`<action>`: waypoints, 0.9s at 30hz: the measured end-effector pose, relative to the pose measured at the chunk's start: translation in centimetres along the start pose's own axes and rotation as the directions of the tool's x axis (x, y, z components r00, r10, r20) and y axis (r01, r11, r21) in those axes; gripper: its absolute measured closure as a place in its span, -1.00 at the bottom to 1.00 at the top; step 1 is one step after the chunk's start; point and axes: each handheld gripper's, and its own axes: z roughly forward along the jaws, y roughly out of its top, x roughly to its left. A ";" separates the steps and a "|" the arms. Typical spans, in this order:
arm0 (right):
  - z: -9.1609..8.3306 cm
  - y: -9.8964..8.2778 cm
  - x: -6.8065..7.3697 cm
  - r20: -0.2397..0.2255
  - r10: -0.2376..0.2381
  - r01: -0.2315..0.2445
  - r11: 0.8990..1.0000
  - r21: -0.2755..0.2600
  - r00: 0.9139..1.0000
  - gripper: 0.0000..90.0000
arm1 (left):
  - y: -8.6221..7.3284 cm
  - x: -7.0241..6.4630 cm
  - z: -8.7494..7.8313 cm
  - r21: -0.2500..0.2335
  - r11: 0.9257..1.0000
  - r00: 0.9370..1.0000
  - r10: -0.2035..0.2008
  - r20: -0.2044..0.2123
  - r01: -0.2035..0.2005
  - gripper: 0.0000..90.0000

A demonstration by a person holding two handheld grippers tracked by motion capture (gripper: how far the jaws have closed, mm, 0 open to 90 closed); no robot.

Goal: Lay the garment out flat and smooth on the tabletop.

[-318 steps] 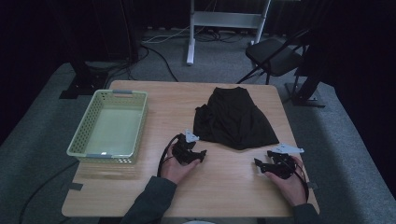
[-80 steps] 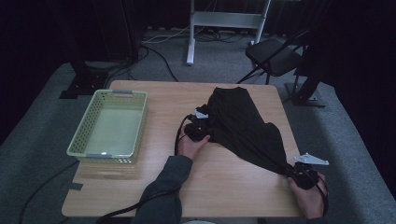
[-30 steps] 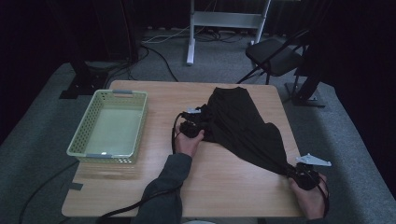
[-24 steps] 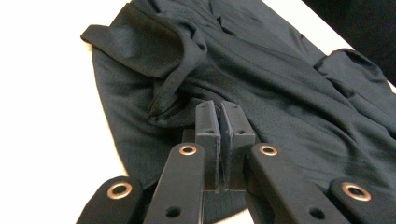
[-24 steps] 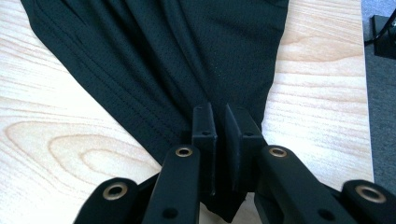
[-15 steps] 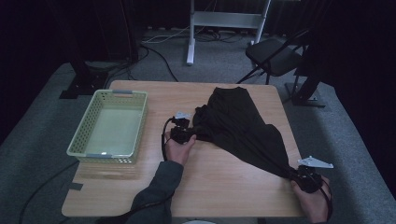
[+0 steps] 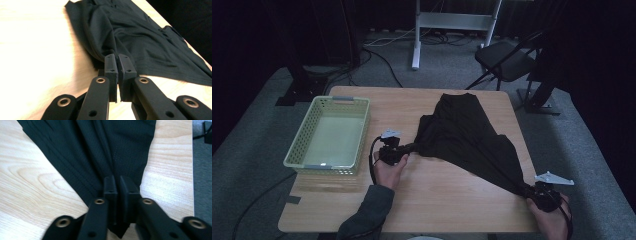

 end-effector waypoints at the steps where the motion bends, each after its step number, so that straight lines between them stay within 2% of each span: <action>1: -0.1 0.0 -0.1 0.001 0.015 -0.015 1.000 -0.013 1.000 0.69 | -0.2 0.1 -0.2 -0.002 1.000 1.000 -0.001 -0.002 0.001 0.95; 7: 0.1 0.3 -1.2 0.043 0.086 -0.083 0.995 -0.056 0.995 0.38 | -1.1 0.6 -1.3 -0.011 1.000 1.000 -0.018 -0.002 0.018 0.95; 10: 0.7 0.4 -1.3 0.043 0.092 -0.090 0.995 -0.046 0.995 0.29 | -1.4 0.7 -1.7 -0.013 1.000 1.000 -0.024 0.003 0.024 0.95; 13: 1.3 0.5 -1.0 0.059 0.068 -0.066 0.997 -0.030 0.996 0.26 | -1.7 0.8 -2.1 -0.016 0.999 0.999 -0.038 0.016 0.038 0.95; 15: 1.4 0.6 -0.7 0.062 0.047 -0.045 0.999 -0.026 0.997 0.38 | -1.9 0.8 -2.4 -0.019 0.999 0.999 -0.046 0.026 0.047 0.95; 17: 1.3 0.7 -0.5 0.036 0.029 -0.029 1.000 -0.012 0.999 0.66 | -2.2 0.8 -2.7 -0.023 0.999 0.998 -0.046 0.032 0.047 0.95; 19: 1.2 0.9 -0.3 0.024 0.009 -0.009 1.000 0.004 1.000 0.81 | -2.4 0.7 -3.1 -0.026 0.998 0.998 -0.048 0.033 0.049 0.95; 22: 1.0 0.8 -0.1 0.025 -0.002 0.001 1.000 0.012 1.000 0.89 | -2.7 0.9 -3.7 -0.030 0.998 0.998 -0.051 0.031 0.052 0.95; 27: 0.2 0.3 -0.2 0.009 0.008 -0.008 1.000 0.019 1.000 0.92 | -3.4 1.2 -4.6 -0.028 0.997 0.997 -0.065 0.029 0.065 0.95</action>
